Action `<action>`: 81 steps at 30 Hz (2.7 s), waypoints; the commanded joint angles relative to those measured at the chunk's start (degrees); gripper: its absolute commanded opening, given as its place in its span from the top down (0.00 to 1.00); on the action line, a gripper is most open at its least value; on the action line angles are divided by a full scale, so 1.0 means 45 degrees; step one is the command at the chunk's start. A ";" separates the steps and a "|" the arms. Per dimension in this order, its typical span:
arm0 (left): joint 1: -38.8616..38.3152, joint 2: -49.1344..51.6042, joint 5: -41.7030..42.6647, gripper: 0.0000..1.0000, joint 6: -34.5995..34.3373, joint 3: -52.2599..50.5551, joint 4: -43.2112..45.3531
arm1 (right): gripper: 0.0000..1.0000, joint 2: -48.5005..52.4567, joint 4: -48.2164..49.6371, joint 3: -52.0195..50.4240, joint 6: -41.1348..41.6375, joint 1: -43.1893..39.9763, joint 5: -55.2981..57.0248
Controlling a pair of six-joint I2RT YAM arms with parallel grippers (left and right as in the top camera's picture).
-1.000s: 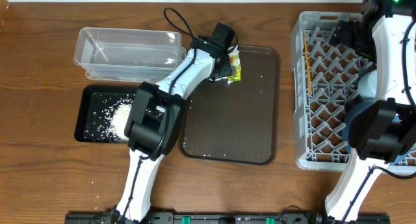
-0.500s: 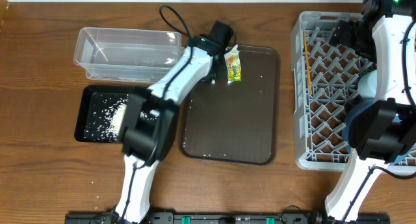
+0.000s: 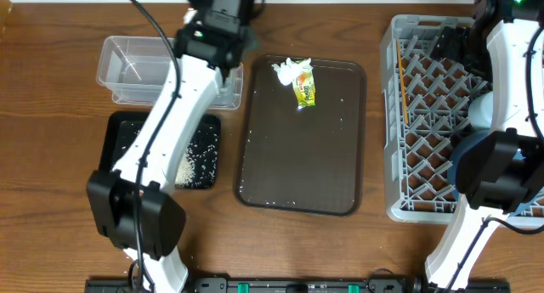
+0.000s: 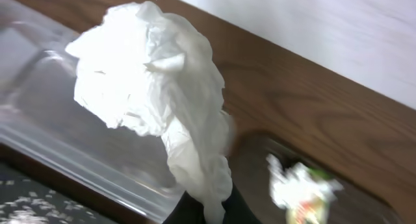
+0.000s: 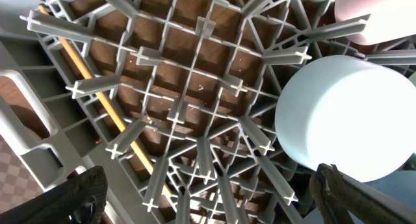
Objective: Sort waste into correct bins and load items into the dishwasher rack
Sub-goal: 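Carry the tissue with the left gripper into the clear plastic bin and release, then grasp the yellow Apollo Pandan packet on the dark tray with the left gripper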
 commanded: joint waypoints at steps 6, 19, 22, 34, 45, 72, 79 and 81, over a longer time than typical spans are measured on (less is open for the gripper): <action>0.1729 0.0816 -0.0670 0.89 -0.2909 -0.0306 -0.0049 | 0.01 -0.0481 -0.0019 0.0204 0.0209 -0.0044 0.0063; 0.2171 0.0835 0.0359 0.24 -0.3541 -0.0398 -0.0078 | 0.01 -0.0481 -0.0019 0.0204 0.0209 -0.0044 0.0063; 0.2171 0.0835 0.0617 0.22 -0.3536 -0.0398 -0.0078 | 0.01 -0.0481 -0.0019 0.0204 0.0214 -0.0049 0.0063; 0.0316 0.0874 0.6577 0.20 0.2715 -0.0398 0.1525 | 0.01 -0.0481 -0.0019 0.0204 0.0209 -0.0049 0.0063; -0.2137 0.2900 0.3109 0.19 0.2997 -0.0398 0.2987 | 0.02 -0.0481 -0.0019 0.0204 0.0209 -0.0049 0.0063; -0.3342 0.5625 0.3662 0.22 0.0418 -0.0525 0.2652 | 0.01 -0.0481 -0.0019 0.0204 0.0214 -0.0049 0.0063; -0.3342 0.5629 0.3619 0.30 0.0525 -0.0588 0.2691 | 0.01 -0.0481 -0.0019 0.0204 0.0209 -0.0049 0.0063; -0.3342 0.5629 0.3619 0.34 0.0520 -0.0593 0.2657 | 0.01 -0.0481 -0.0019 0.0204 0.0214 -0.0049 0.0063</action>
